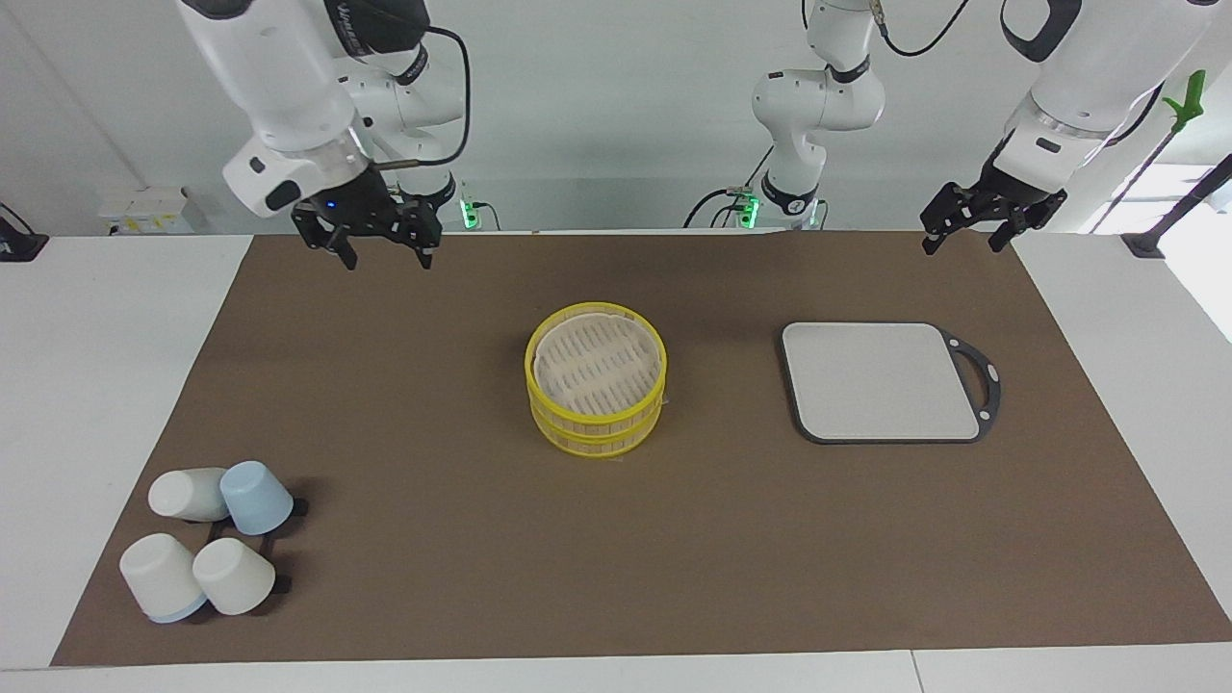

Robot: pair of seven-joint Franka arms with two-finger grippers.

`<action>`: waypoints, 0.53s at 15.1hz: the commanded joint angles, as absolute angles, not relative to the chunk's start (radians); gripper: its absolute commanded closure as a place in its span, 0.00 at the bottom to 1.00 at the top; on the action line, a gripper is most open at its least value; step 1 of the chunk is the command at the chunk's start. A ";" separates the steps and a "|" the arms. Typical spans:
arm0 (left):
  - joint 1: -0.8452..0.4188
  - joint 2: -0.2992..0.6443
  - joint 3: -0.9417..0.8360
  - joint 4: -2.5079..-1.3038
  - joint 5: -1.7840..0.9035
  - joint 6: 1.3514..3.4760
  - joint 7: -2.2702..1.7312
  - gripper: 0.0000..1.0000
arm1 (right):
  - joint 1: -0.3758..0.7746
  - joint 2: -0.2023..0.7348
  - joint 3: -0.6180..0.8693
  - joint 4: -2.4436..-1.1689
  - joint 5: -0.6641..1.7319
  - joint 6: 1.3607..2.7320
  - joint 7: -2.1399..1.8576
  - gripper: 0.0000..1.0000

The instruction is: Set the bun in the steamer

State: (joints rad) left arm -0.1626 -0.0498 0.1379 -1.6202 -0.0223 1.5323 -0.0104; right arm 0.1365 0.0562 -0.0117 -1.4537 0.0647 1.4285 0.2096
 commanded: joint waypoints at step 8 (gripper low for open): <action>-0.149 -0.115 0.135 -1.735 -0.026 1.559 0.015 0.00 | 0.071 -0.004 0.015 -1.525 0.031 1.470 0.199 0.00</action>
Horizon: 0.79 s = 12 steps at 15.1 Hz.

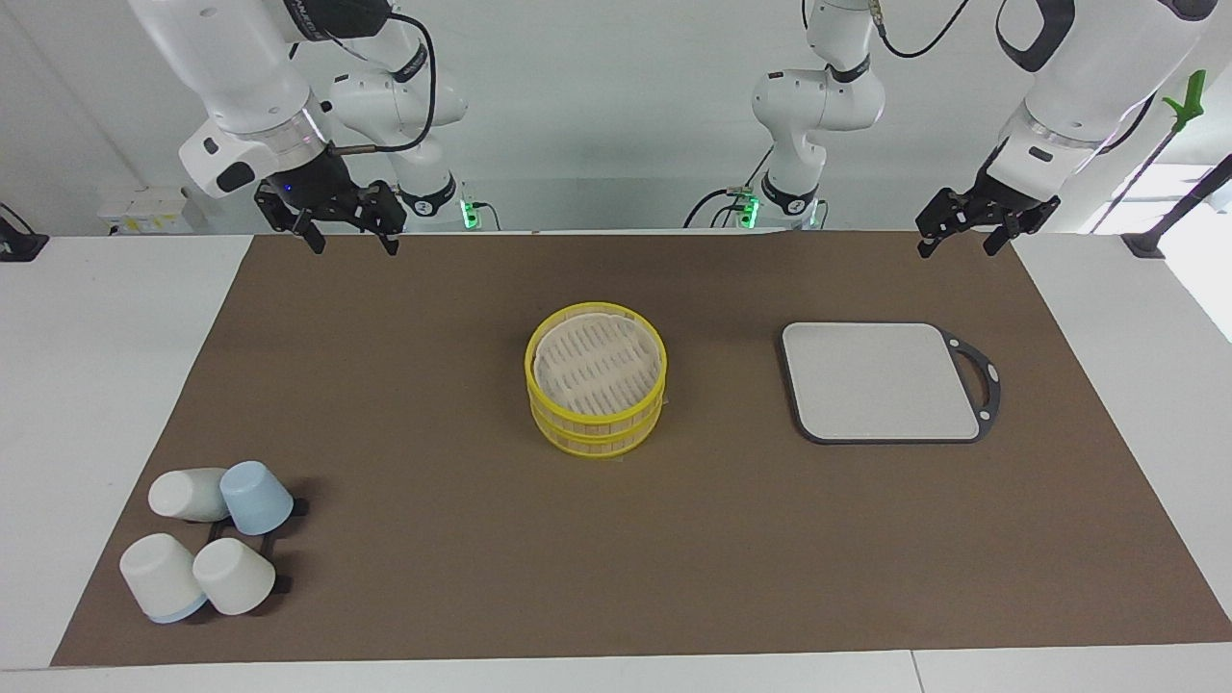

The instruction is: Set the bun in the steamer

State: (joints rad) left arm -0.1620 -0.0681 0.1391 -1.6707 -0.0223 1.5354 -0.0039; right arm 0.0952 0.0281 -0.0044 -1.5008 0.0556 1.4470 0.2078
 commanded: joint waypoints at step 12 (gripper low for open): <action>-0.150 -0.112 0.133 -1.712 -0.011 1.552 0.015 0.00 | 0.035 -0.041 0.009 -1.551 -0.026 1.457 0.109 0.00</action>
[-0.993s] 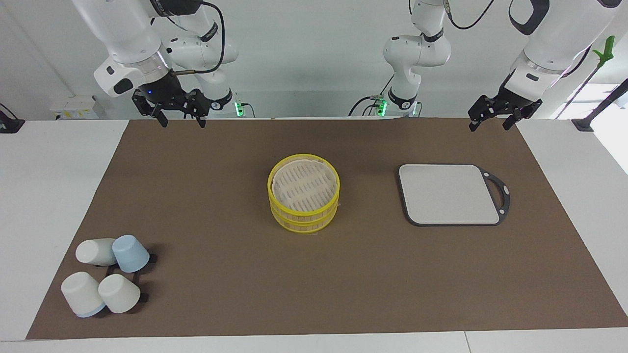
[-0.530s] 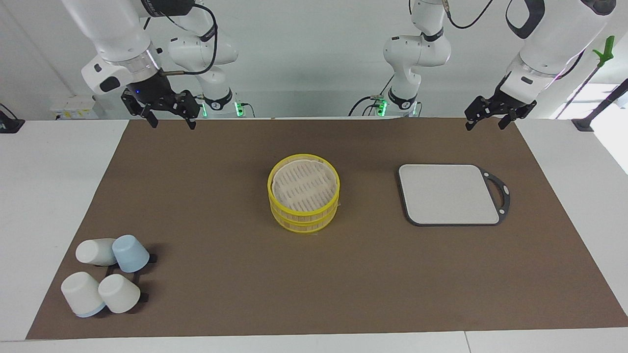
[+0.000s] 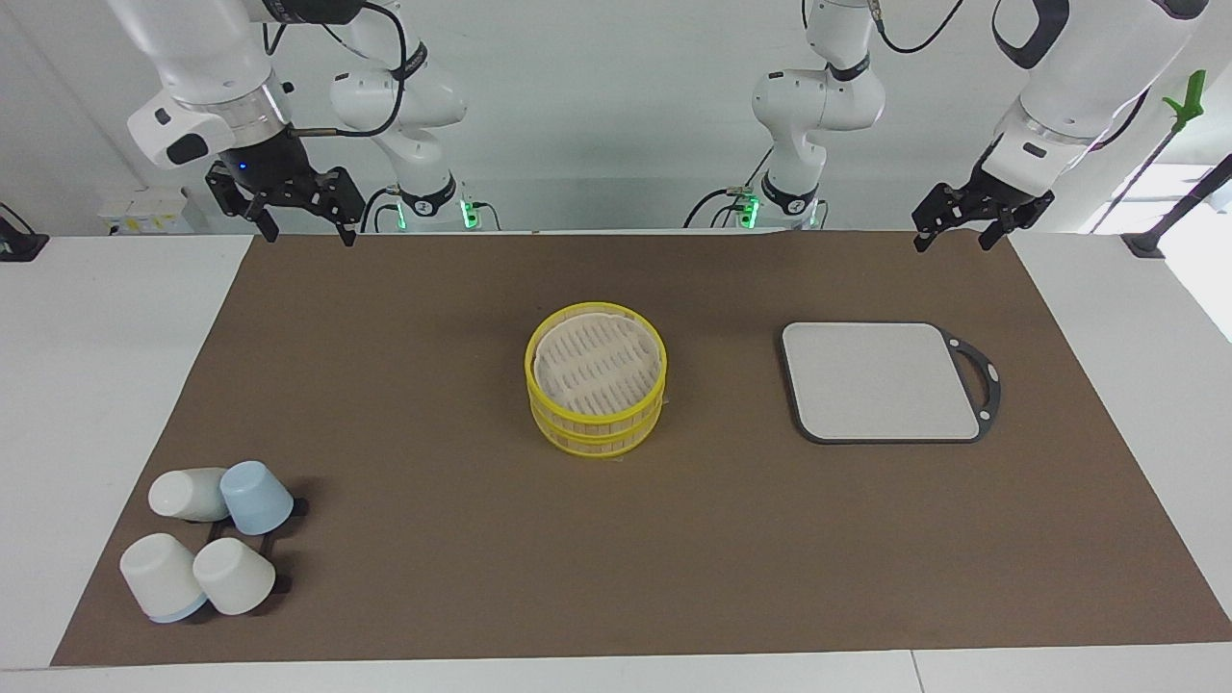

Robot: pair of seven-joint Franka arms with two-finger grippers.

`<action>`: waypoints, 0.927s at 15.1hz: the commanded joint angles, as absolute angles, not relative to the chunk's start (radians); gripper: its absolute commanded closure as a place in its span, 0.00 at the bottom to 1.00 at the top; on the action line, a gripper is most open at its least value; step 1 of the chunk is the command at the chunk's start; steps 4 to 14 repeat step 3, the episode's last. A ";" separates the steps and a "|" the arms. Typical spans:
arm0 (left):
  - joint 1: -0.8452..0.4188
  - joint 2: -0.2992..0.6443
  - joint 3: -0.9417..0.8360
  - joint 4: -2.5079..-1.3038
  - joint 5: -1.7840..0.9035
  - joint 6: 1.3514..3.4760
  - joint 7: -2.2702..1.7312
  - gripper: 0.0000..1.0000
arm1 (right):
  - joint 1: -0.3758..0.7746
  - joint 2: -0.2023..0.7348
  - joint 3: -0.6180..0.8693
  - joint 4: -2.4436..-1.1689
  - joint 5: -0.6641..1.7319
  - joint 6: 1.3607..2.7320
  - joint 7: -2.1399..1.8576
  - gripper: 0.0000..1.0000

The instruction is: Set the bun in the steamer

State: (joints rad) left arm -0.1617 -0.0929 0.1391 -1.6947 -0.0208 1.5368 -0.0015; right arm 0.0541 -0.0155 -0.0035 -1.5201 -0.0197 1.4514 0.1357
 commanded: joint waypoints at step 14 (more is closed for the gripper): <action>-0.156 -0.113 0.133 -1.710 -0.011 1.543 0.014 0.00 | 0.035 -0.043 0.009 -1.554 -0.026 1.456 0.109 0.00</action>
